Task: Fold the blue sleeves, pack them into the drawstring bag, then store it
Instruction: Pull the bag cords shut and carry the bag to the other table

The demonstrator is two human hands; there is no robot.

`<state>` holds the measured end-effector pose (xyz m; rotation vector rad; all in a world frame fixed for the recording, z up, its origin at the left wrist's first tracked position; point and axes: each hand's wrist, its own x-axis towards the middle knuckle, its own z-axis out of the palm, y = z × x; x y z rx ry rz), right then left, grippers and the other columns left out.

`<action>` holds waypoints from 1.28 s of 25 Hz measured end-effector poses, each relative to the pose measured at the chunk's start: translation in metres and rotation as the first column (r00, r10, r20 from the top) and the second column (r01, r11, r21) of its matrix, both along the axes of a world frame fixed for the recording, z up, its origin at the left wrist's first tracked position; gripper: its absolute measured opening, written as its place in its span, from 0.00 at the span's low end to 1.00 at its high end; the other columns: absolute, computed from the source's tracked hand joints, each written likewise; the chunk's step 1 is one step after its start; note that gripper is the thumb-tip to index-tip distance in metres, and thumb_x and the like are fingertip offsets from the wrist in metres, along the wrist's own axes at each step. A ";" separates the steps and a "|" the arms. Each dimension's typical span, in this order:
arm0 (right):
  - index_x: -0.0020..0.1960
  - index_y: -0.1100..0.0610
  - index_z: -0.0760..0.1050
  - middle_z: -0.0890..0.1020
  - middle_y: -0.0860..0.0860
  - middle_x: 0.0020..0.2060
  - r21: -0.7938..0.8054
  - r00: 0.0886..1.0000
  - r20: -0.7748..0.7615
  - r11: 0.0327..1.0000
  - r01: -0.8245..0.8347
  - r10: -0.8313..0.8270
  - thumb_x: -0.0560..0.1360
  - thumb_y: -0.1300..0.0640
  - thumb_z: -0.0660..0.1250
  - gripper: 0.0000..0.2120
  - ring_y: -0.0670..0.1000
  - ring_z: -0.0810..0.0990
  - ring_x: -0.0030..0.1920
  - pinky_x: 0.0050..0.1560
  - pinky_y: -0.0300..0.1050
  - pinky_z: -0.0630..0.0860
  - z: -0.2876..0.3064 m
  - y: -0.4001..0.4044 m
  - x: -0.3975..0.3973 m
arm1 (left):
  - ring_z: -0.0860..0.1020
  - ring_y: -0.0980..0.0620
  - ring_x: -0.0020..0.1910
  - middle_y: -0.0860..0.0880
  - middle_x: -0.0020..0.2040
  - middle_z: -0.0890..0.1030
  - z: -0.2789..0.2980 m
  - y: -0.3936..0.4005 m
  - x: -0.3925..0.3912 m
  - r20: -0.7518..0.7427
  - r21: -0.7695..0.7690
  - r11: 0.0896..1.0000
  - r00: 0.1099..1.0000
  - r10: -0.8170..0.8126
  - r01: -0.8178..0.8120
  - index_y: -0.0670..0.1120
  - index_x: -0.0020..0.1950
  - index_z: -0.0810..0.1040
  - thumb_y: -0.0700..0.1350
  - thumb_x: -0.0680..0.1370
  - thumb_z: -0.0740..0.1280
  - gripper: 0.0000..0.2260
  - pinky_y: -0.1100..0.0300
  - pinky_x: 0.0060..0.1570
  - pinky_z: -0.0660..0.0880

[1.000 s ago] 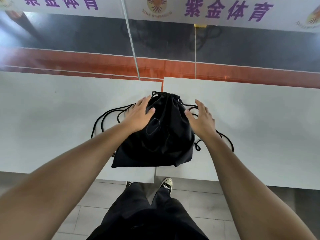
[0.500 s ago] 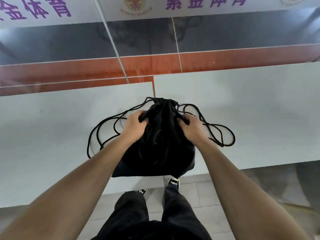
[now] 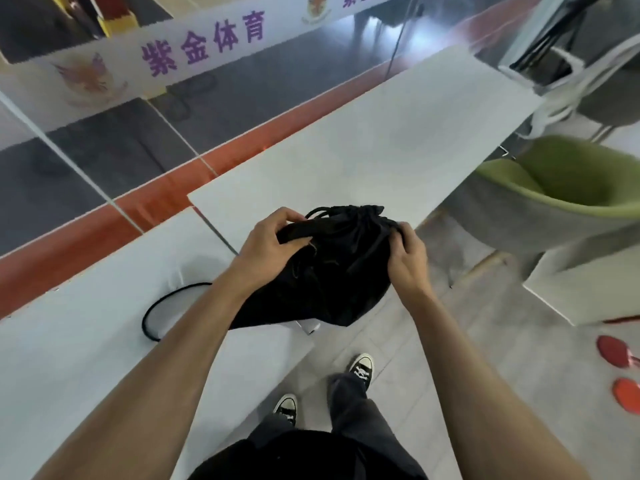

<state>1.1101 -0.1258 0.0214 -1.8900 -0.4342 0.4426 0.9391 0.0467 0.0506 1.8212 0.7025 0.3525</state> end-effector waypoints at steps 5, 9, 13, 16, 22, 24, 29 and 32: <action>0.57 0.56 0.71 0.78 0.50 0.50 0.065 0.958 0.023 0.956 0.285 -0.287 0.83 0.59 0.52 0.10 0.45 0.76 0.49 0.51 0.36 0.71 0.033 -0.111 0.010 | 0.77 0.52 0.47 0.51 0.47 0.80 0.026 -0.077 0.056 0.091 -0.139 0.955 0.964 -0.250 0.261 0.52 0.54 0.73 0.45 0.79 0.60 0.06 0.53 0.51 0.74; 0.54 0.53 0.67 0.71 0.49 0.43 0.142 0.829 -0.020 0.820 0.555 -0.558 0.77 0.58 0.54 0.08 0.46 0.69 0.41 0.43 0.42 0.67 0.046 -0.231 0.017 | 0.74 0.55 0.38 0.49 0.44 0.77 0.042 -0.159 0.101 0.082 0.022 0.919 0.915 -0.394 0.394 0.54 0.52 0.71 0.36 0.80 0.59 0.12 0.60 0.40 0.70; 0.48 0.54 0.72 0.72 0.47 0.34 0.295 0.678 -0.019 0.644 0.706 -0.735 0.77 0.69 0.61 0.10 0.41 0.69 0.32 0.35 0.34 0.68 0.064 -0.360 0.006 | 0.72 0.60 0.36 0.54 0.40 0.75 0.054 -0.274 0.141 0.126 0.192 0.807 0.801 -0.585 0.559 0.49 0.45 0.73 0.33 0.80 0.64 0.11 0.67 0.40 0.67; 0.44 0.53 0.77 0.81 0.51 0.37 0.333 0.589 -0.017 0.551 0.766 -0.808 0.76 0.69 0.66 0.11 0.45 0.78 0.38 0.41 0.37 0.74 0.062 -0.462 -0.003 | 0.72 0.62 0.34 0.57 0.38 0.76 0.060 -0.377 0.165 0.153 0.172 0.774 0.759 -0.633 0.610 0.47 0.46 0.77 0.34 0.80 0.65 0.09 0.71 0.38 0.67; 0.46 0.53 0.83 0.86 0.46 0.42 0.316 0.437 -0.021 0.409 0.856 -0.899 0.77 0.67 0.67 0.11 0.45 0.84 0.45 0.50 0.38 0.78 0.053 -0.667 -0.024 | 0.81 0.55 0.48 0.54 0.48 0.83 0.058 -0.585 0.204 0.189 0.163 0.646 0.619 -0.762 0.745 0.52 0.49 0.81 0.36 0.80 0.65 0.11 0.61 0.51 0.76; 0.46 0.51 0.84 0.87 0.46 0.44 0.266 0.354 0.007 0.343 0.901 -0.935 0.77 0.65 0.67 0.12 0.47 0.84 0.47 0.53 0.44 0.79 0.049 -0.730 -0.032 | 0.81 0.55 0.48 0.55 0.48 0.83 0.054 -0.654 0.212 0.188 0.153 0.595 0.568 -0.801 0.789 0.53 0.49 0.81 0.36 0.80 0.65 0.11 0.61 0.51 0.76; 0.48 0.48 0.85 0.86 0.47 0.45 0.253 0.062 0.025 0.067 0.965 -0.998 0.76 0.62 0.67 0.11 0.47 0.84 0.47 0.53 0.49 0.81 0.040 -0.864 -0.054 | 0.82 0.55 0.49 0.56 0.49 0.84 0.045 -0.811 0.228 0.188 0.079 0.460 0.440 -0.878 0.884 0.53 0.49 0.82 0.35 0.80 0.64 0.13 0.56 0.53 0.78; 0.47 0.48 0.82 0.84 0.51 0.38 0.271 -0.105 -0.074 -0.121 0.955 -0.992 0.73 0.59 0.71 0.07 0.49 0.82 0.39 0.48 0.55 0.81 0.034 -0.948 -0.064 | 0.81 0.58 0.48 0.57 0.49 0.83 0.036 -0.904 0.245 0.202 0.094 0.375 0.352 -0.914 0.922 0.51 0.50 0.83 0.35 0.80 0.65 0.12 0.55 0.54 0.78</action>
